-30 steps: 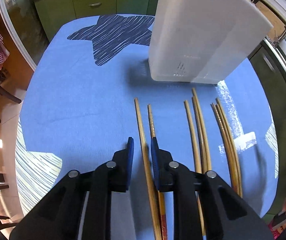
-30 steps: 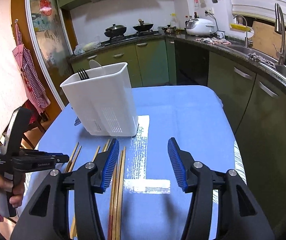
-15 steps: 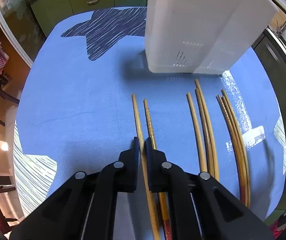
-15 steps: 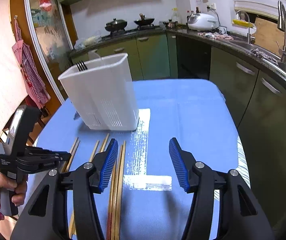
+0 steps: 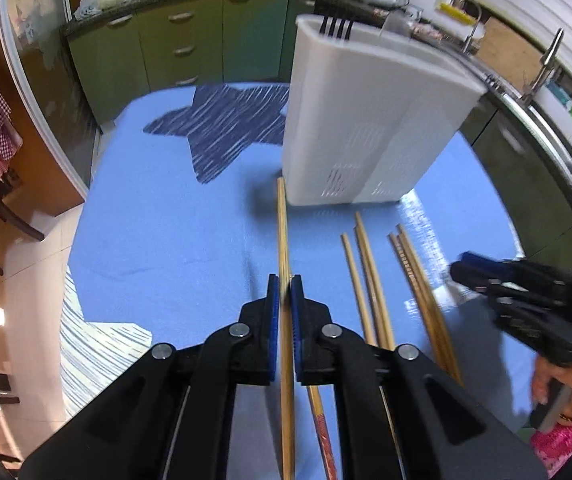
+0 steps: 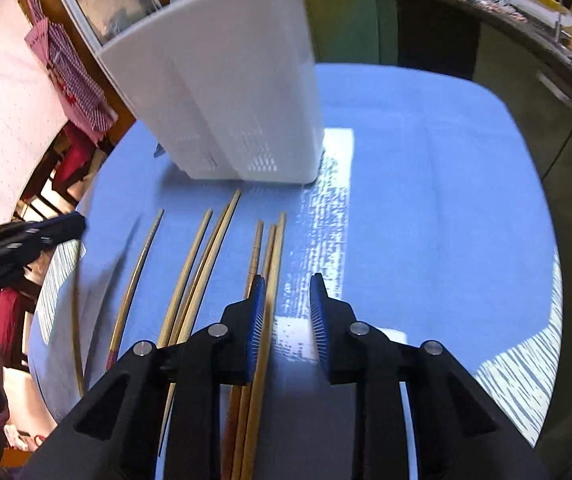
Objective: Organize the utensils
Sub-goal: 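Lift the chopstick with the left tool while the right grasps another chopstick, then insert the chopstick into the holder and open the left tool while the right carries its chopstick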
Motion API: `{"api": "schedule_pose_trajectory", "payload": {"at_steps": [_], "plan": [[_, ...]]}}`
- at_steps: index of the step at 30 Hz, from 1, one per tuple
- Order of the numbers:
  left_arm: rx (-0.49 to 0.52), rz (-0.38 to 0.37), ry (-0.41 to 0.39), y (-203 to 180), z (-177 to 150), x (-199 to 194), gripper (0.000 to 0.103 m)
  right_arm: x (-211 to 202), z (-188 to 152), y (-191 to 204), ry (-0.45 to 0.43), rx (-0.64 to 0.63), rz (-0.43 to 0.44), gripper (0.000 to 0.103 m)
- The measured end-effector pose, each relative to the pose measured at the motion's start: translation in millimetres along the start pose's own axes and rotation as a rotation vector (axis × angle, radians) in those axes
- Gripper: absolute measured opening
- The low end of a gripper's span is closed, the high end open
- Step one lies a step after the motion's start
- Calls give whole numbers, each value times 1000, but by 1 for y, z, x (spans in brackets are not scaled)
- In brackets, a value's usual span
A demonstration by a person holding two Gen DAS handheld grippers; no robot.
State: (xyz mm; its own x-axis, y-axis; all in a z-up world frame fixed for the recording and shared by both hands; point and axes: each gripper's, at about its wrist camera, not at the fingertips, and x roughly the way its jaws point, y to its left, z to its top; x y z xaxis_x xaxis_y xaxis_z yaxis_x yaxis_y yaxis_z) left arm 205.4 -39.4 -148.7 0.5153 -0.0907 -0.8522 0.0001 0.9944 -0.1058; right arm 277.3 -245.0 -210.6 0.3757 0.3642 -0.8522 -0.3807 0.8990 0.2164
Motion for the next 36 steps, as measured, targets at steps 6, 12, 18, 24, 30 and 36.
{"api": "schedule_pose_trajectory", "payload": {"at_steps": [6,12,18,24,30,36], "plan": [[12,-15,-88,1,-3,-31,6,21,5,7,54,-15,-27,19],[31,-26,-140,-1,-11,-51,6,33,8,16,74,-25,-38,19],[49,-34,-169,-4,-16,-61,6,39,7,24,106,-49,-72,13],[63,-41,-179,-5,-19,-63,6,42,12,30,120,-72,-122,8],[67,-43,-182,-5,-20,-64,6,51,19,39,120,-113,-176,7],[72,-51,-186,-5,-22,-67,6,29,16,34,47,-77,-129,7]]}}
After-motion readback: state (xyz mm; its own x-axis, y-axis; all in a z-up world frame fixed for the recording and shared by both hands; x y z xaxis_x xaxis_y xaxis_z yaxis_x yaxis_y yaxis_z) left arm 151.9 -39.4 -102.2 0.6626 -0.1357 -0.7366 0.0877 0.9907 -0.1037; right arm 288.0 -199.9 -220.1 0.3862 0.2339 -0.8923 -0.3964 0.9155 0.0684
